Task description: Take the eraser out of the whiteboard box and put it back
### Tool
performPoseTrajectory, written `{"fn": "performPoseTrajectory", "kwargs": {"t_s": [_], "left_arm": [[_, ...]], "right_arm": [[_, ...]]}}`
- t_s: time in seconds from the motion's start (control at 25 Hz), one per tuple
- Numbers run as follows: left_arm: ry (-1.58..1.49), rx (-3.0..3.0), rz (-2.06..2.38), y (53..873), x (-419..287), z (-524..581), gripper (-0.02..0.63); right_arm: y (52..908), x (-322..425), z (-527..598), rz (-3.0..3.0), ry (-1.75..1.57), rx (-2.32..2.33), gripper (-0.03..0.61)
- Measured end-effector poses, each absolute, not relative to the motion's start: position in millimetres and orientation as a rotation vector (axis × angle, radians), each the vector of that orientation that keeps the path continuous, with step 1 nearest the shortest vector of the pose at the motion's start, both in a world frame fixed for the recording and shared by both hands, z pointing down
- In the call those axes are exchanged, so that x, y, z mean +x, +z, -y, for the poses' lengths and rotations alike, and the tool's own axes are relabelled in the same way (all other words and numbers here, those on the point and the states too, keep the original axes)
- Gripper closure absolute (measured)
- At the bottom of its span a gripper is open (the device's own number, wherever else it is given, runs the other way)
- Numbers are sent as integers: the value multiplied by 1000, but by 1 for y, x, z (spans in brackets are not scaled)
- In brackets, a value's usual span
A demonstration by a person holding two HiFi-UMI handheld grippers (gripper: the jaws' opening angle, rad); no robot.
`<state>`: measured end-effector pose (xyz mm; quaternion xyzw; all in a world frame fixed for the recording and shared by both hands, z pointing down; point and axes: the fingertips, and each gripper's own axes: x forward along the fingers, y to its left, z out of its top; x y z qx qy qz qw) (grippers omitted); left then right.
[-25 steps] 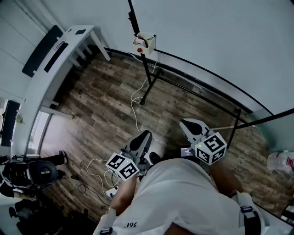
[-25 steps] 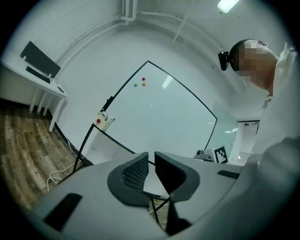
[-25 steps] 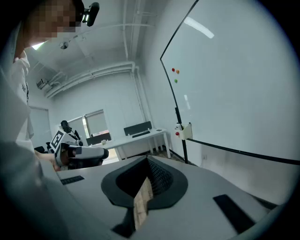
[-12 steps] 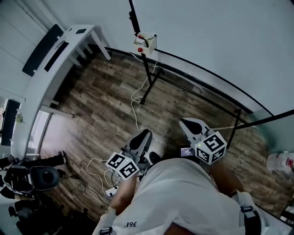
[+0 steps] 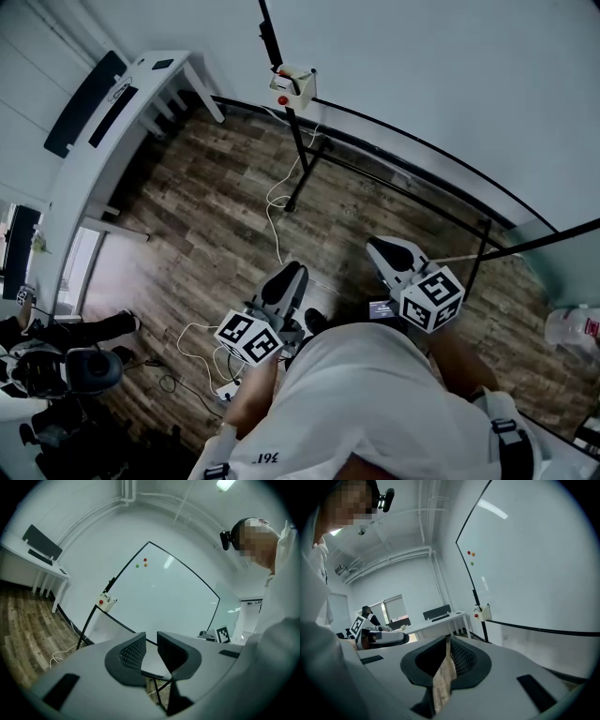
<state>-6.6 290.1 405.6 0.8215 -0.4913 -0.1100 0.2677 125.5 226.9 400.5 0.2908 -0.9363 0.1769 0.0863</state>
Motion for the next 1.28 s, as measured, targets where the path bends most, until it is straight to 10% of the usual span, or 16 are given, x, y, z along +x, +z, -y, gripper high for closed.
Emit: {"fn": "performPoseTrajectory", "kwargs": {"t_s": [1.28], "left_arm": [[-303,2196,1417,406,73,-248,541]], "right_arm": [[414,217,-186,2799,536,813,488]]}}
